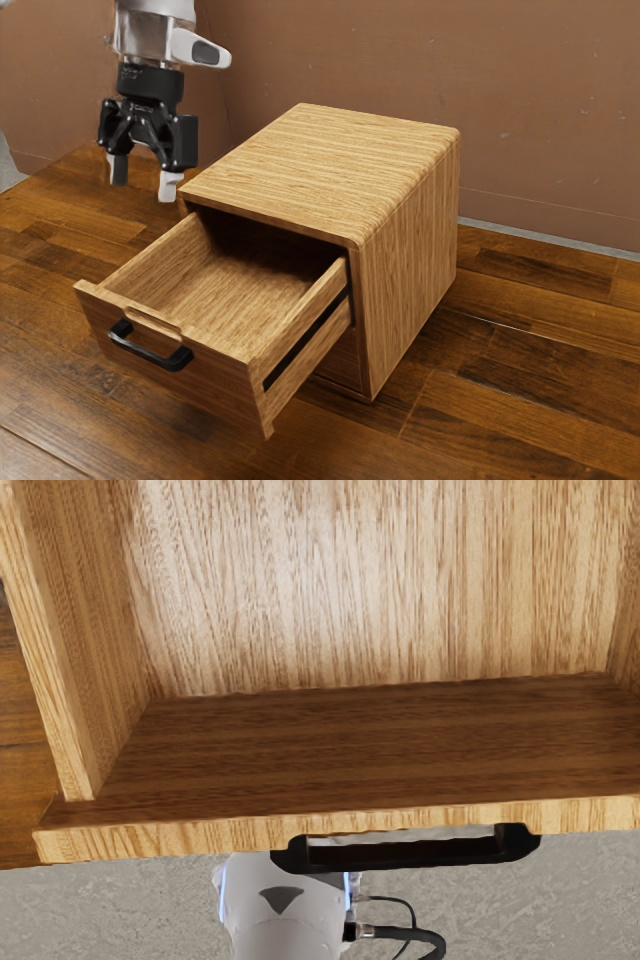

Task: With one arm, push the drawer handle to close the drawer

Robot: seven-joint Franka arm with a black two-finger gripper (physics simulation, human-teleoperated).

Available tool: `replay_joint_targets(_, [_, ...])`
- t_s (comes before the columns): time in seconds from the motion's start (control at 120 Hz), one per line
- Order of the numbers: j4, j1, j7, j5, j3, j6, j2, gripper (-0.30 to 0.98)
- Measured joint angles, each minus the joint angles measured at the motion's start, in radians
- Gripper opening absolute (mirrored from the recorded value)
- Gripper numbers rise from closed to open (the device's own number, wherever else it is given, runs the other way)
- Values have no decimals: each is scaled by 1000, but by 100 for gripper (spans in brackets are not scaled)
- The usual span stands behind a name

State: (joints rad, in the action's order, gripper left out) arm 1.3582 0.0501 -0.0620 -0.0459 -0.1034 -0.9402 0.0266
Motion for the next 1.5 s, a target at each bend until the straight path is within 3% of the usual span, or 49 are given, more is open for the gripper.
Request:
replay_joint_targets(0.117, [70, -52, -5, -7, 9, -199, -43, 69])
replay_joint_targets(0.167, [239, -118, -19, -10, -30, -264, -216, 69])
replay_joint_targets(0.317, [752, -66, -82, -86, -135, -400, -777, 67])
replay_joint_targets(0.442, [1007, -64, -132, -161, -204, -470, -1048, 40])
replay_joint_targets(0.558, [1114, -64, -173, -201, -220, -469, -1202, 19])
replay_joint_targets(0.833, [1230, -66, -245, -252, -220, -461, -1244, 0])
replay_joint_targets(1.5, [1229, -67, -264, -196, -208, -677, -1021, -6])
